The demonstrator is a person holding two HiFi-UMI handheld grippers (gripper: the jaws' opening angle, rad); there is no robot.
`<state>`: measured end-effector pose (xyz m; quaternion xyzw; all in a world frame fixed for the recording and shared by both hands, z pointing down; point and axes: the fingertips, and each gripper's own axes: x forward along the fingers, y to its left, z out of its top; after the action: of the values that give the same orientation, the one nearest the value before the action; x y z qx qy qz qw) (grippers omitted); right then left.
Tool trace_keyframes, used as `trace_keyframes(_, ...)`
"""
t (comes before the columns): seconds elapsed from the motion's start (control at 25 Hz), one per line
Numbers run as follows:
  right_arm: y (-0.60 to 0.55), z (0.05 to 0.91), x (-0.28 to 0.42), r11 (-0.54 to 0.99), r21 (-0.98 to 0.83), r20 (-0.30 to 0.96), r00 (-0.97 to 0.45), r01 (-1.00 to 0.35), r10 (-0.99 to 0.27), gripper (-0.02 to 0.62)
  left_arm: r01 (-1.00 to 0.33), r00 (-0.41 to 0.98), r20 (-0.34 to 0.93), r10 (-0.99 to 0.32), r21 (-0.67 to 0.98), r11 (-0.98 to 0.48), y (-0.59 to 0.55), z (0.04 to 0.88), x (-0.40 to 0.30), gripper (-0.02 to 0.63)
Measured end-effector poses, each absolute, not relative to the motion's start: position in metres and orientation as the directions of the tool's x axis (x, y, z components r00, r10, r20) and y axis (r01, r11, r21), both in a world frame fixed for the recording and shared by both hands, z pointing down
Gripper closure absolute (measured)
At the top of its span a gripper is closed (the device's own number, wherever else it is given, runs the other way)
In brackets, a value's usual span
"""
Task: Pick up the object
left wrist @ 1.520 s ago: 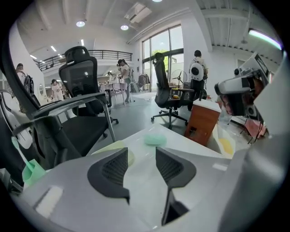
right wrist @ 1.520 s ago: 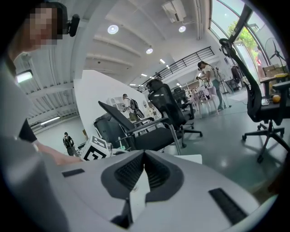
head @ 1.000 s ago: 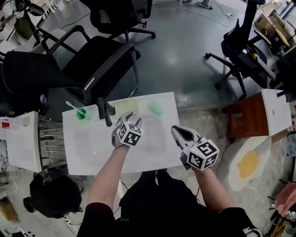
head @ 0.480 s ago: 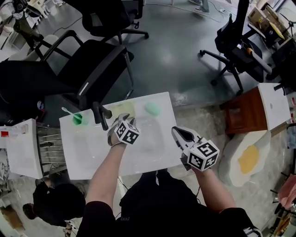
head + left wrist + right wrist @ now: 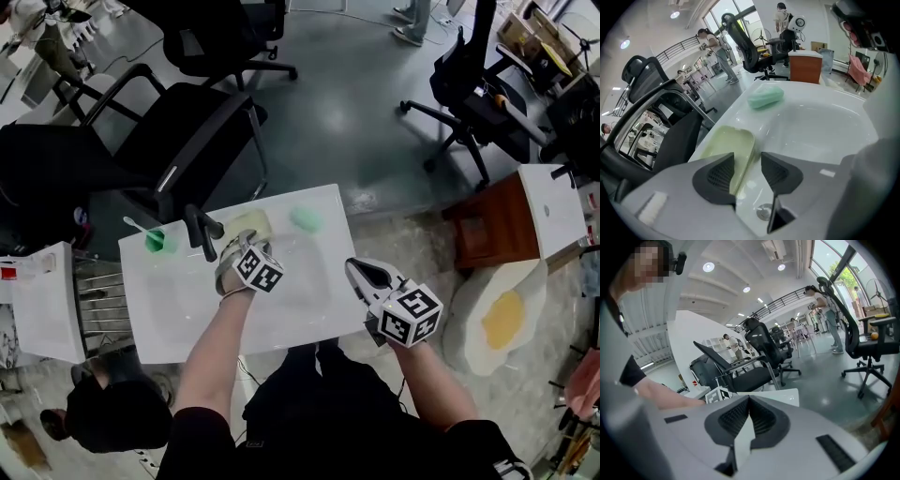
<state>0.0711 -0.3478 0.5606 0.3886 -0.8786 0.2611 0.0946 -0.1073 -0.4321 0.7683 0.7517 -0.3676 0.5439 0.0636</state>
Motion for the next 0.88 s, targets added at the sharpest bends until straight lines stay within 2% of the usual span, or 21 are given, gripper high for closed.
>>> trace_keyframes(0.08, -0.344, 0.561, 0.073, 0.56, -0.385, 0.371, -0.679, -0.733, -0.633, 0.583, -0.599, 0.133, 0.863, -0.487, -0.321, -0.734, -0.433, 0.766, -0.108, 0.433)
trace_keyframes(0.2, -0.34, 0.559, 0.075, 0.557, -0.386, 0.368, -0.676, -0.736, -0.639, 0.583, -0.561, 0.131, 0.848, -0.513, -0.364, -0.744, -0.431, 0.759, -0.105, 0.511)
trace_keyframes(0.28, -0.338, 0.556, 0.076, 0.557, -0.383, 0.363, -0.674, -0.737, -0.643, 0.584, -0.558, 0.133, 0.834, -0.536, -0.383, -0.736, -0.431, 0.751, -0.104, 0.528)
trace_keyframes(0.88, -0.321, 0.515, 0.076, 0.594, -0.354, 0.299, -0.689, -0.722, -0.66, 0.584, -0.689, 0.249, 0.739, -0.626, -0.319, -0.651, -0.412, 0.665, -0.087, 0.545)
